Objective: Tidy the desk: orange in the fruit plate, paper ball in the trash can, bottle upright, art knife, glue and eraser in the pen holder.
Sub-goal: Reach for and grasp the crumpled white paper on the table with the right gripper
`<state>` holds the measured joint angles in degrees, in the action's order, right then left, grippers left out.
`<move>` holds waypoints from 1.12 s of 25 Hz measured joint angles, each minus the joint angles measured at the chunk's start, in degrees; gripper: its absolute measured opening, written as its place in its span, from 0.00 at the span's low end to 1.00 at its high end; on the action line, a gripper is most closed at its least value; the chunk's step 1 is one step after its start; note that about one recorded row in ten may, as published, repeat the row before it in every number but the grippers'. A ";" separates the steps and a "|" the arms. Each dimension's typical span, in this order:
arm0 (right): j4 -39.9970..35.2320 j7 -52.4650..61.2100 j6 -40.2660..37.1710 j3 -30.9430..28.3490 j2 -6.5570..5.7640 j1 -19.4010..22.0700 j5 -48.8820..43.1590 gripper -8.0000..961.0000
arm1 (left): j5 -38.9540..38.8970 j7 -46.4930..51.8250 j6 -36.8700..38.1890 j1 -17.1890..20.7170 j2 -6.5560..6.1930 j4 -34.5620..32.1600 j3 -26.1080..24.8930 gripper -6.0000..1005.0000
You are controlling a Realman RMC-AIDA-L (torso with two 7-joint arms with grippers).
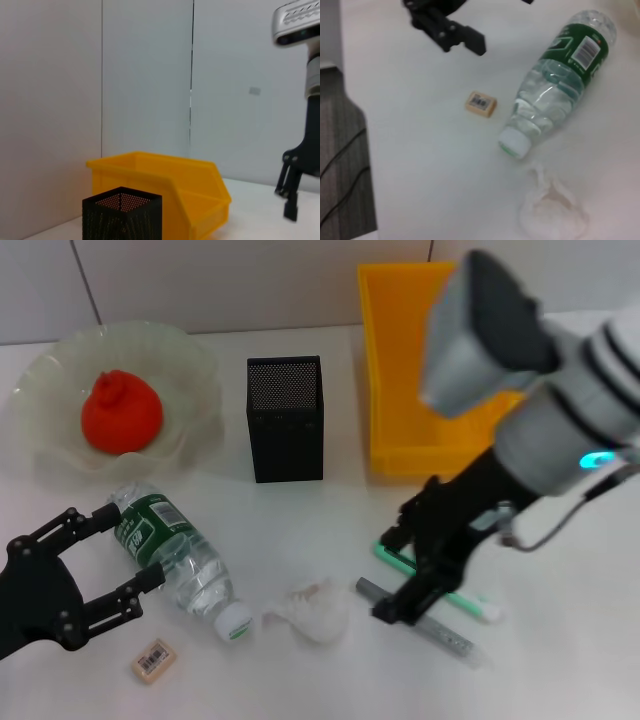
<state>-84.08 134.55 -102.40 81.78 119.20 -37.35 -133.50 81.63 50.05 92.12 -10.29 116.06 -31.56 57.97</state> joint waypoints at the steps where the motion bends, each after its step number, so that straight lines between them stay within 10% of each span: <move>1: 0.69 1.81 1.54 2.18 0.01 -0.64 -0.59 0.85 | 0.01 0.13 0.11 0.03 0.01 -0.11 0.00 0.81; 7: 5.33 6.71 10.51 13.63 0.19 -2.69 -4.63 0.85 | 0.07 0.28 0.16 0.08 -0.04 -0.29 0.02 0.81; 28: 14.54 10.09 26.27 25.58 0.59 -5.42 -3.25 0.85 | 0.13 0.02 0.13 -0.61 -0.14 -0.35 0.77 0.81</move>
<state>-69.53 144.64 -76.13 107.35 119.80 -42.78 -136.75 81.76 50.07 92.26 -10.90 115.92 -31.91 58.74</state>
